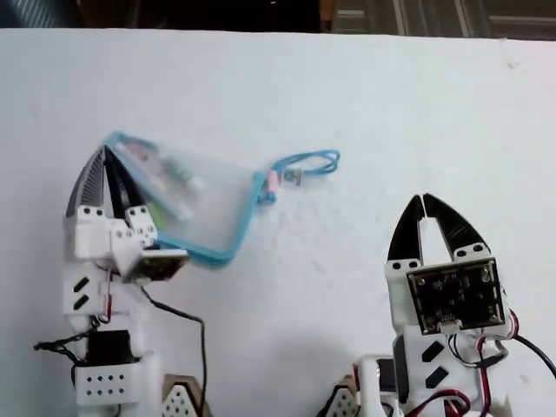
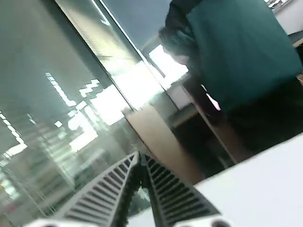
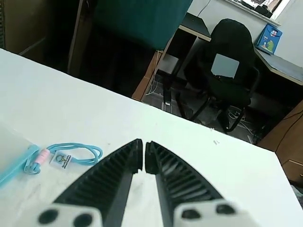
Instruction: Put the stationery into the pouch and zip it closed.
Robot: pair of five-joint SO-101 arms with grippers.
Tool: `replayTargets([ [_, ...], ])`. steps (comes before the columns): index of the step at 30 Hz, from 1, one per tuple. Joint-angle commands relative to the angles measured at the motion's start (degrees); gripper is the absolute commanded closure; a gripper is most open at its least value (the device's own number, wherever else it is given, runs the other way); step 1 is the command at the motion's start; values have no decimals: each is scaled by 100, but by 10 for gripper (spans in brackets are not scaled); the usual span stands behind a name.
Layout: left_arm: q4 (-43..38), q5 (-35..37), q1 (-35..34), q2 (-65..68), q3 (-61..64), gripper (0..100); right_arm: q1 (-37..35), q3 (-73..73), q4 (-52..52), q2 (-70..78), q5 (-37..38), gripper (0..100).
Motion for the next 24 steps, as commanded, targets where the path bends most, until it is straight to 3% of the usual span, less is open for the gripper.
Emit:
replayTargets([
  [1,571,229,-22,-75,-26,975,-13,97,-101,-4,-9,975],
  [4,914,633,-22,-75,-26,975,-13,237,-101,-4,-9,975],
  [7,897,1503,-22,-75,-26,975,-13,378,-101,-13,-158,976],
  [13,941,2743,-22,-75,-26,975,-13,853,-101,-426,-1793,981],
  [20,1468,3376,-22,-75,-26,975,13,2303,-101,-1675,-1855,981],
  [24,1881,4387,-31,-75,-26,975,22,3068,-101,-2211,-1864,981],
])
